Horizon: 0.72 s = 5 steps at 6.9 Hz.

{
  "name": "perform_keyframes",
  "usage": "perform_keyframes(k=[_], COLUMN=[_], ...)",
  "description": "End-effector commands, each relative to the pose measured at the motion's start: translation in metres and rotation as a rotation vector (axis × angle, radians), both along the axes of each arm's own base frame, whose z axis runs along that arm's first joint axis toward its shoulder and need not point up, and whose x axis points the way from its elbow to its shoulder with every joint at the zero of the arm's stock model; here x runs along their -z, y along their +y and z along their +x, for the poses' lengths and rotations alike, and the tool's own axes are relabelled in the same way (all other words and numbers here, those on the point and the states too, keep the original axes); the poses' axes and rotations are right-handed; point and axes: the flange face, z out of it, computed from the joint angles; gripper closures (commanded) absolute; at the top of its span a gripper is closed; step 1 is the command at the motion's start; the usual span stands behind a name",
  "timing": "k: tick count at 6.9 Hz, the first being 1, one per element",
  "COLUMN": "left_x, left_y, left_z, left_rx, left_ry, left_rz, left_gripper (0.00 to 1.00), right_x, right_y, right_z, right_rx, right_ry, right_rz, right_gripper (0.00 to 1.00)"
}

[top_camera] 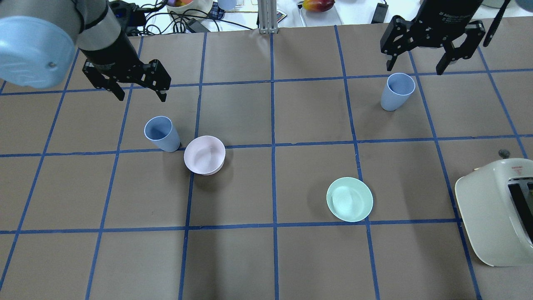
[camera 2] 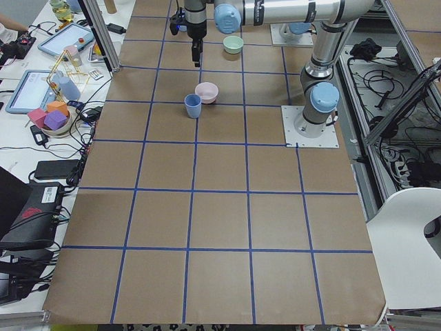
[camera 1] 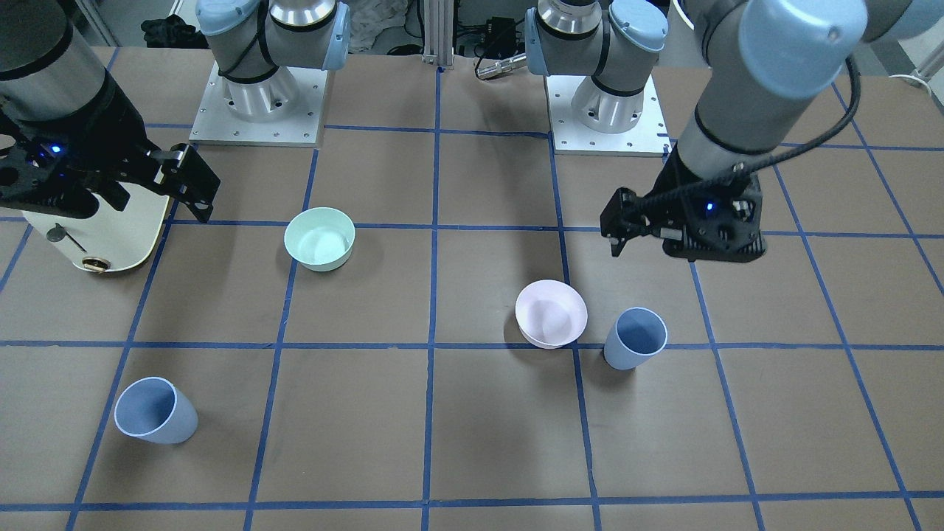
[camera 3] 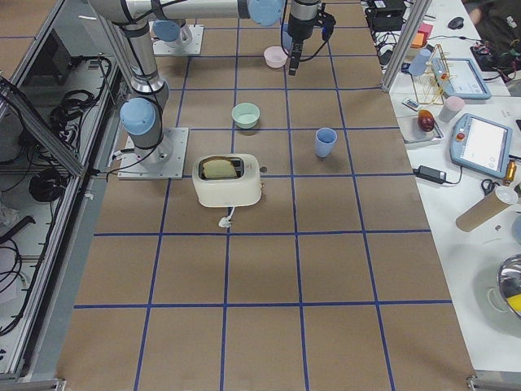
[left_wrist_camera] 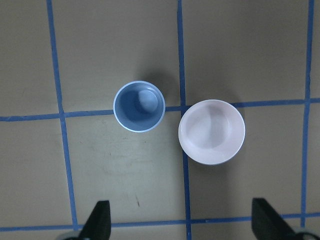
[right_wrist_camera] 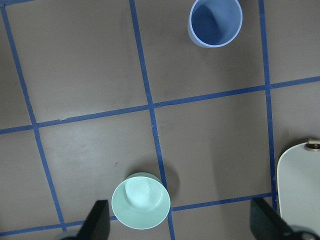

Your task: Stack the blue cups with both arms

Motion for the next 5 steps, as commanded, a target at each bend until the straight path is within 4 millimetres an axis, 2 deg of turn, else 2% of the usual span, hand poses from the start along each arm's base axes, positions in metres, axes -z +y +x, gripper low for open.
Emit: perform_keyframes(k=[1, 2, 3, 4, 5], left_x=[0.096, 0.123, 0.139, 0.152, 0.164], left_y=[-0.038, -0.040, -0.035, -0.032, -0.032], left_z=[0.002, 0.002, 0.005, 0.005, 0.005], left_rx=[0.026, 0.027, 0.027, 0.029, 0.030], left_ry=[-0.004, -0.005, -0.006, -0.005, -0.003], left_rz=[-0.049, -0.007, 0.027, 0.053, 0.074], left_gripper=[0.00, 0.00, 0.00, 0.10, 0.47], right_x=[0.006, 0.028, 0.061, 0.088, 0.117], right_y=[-0.007, -0.038, -0.065, -0.095, -0.112], right_z=[0.000, -0.008, -0.023, -0.058, -0.085], right_rx=[-0.024, -0.028, -0.033, -0.052, -0.037], right_ry=[-0.008, 0.009, 0.011, 0.012, 0.003], right_rz=[-0.013, -0.045, -0.028, -0.065, -0.056], right_gripper=[0.00, 0.00, 0.00, 0.00, 0.00])
